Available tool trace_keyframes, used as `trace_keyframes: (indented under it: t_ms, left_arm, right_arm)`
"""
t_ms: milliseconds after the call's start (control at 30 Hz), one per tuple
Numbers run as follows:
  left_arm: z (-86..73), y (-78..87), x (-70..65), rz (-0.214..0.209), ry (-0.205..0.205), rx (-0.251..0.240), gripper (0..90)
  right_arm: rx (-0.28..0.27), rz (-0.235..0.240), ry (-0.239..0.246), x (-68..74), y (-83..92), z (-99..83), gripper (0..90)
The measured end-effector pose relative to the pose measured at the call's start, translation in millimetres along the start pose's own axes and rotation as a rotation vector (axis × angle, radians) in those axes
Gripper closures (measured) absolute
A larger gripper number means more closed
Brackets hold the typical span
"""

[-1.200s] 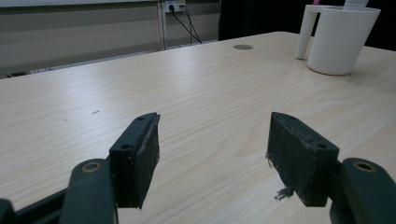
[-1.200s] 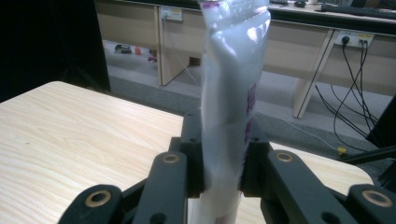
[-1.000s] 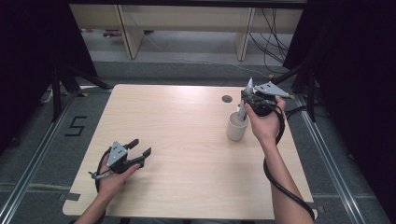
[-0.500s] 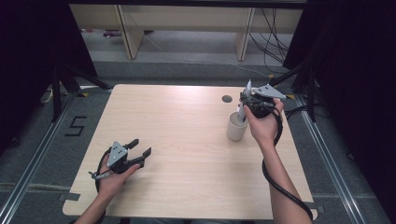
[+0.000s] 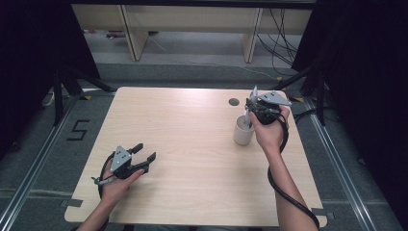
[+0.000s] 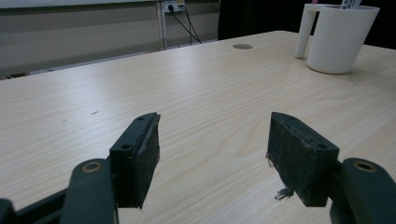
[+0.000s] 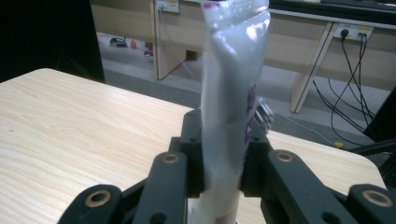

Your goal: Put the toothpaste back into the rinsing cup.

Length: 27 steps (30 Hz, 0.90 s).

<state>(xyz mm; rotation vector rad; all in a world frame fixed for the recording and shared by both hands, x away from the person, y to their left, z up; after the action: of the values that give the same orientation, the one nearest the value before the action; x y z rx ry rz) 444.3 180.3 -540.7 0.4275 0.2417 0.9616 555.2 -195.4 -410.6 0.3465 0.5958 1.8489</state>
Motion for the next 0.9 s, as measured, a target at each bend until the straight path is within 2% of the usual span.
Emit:
trace_keyframes:
  t_ms: [67, 167, 300, 367, 400, 900]
  left_arm:
    - [0.0, 0.0, 0.0, 0.0, 0.0, 0.0, 34.0]
    - [0.0, -0.1, -0.2, 0.001, -0.002, 0.001, 34.0]
    - [0.0, -0.1, -0.1, 0.002, -0.003, 0.002, 34.0]
    - [0.0, -0.1, -0.2, 0.001, -0.002, 0.001, 34.0]
    - [0.0, -0.1, -0.2, 0.002, -0.002, 0.002, 34.0]
    - [0.0, -0.2, -0.2, 0.002, -0.004, 0.002, 34.1]
  right_arm:
    - [-0.004, -0.004, -0.014, 0.4, -2.1, -1.8, 76.5]
    - [-0.006, -0.007, 0.004, 0.1, -3.7, -2.9, 76.5]
    - [-0.003, -0.008, -0.012, 1.3, -5.3, -5.3, 76.5]
    - [-0.013, -0.018, -0.001, 0.2, -6.9, -6.0, 76.5]
    - [-0.002, -0.011, -0.019, 1.6, -7.7, -8.3, 76.5]
    - [0.013, -0.016, -0.012, 5.1, -20.1, -20.3, 76.4]
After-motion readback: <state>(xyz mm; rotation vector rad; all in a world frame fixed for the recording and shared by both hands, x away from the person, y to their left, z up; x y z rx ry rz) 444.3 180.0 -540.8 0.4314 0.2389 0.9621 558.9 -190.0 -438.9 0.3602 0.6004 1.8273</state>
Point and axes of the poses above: each handheld gripper's, and its own axes: y roughly backward along the jaws, z roughly out of its top, x roughly to its left, the point moved 8 cm from there along -y, roughly forward along the jaws, and after that the axes turned 14 degrees about x, right-handed, at the moved point
